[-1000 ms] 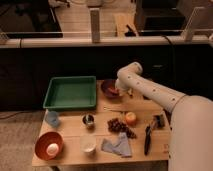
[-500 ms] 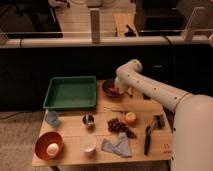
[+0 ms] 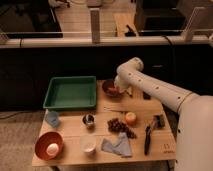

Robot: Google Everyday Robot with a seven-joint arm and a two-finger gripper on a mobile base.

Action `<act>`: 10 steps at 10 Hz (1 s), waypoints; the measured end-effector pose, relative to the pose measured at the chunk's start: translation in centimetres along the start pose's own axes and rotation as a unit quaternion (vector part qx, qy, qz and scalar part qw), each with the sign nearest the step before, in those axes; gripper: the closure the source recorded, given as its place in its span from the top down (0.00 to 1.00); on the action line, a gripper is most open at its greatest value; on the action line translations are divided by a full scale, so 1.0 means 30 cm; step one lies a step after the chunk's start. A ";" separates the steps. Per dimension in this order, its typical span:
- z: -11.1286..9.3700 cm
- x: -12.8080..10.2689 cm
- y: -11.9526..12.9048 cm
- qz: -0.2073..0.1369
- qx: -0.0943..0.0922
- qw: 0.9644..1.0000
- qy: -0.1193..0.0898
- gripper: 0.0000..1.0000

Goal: Place pepper in table surface

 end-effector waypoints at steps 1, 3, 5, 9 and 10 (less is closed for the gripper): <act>-0.017 0.015 0.026 -0.003 0.004 1.000 -0.010 0.00; -0.042 0.048 0.109 0.015 0.018 0.999 -0.037 0.00; -0.088 0.048 0.206 0.041 0.036 0.997 -0.052 0.00; -0.177 0.009 0.300 0.065 0.044 0.996 -0.050 0.00; -0.189 0.005 0.321 0.068 0.045 0.995 -0.050 0.00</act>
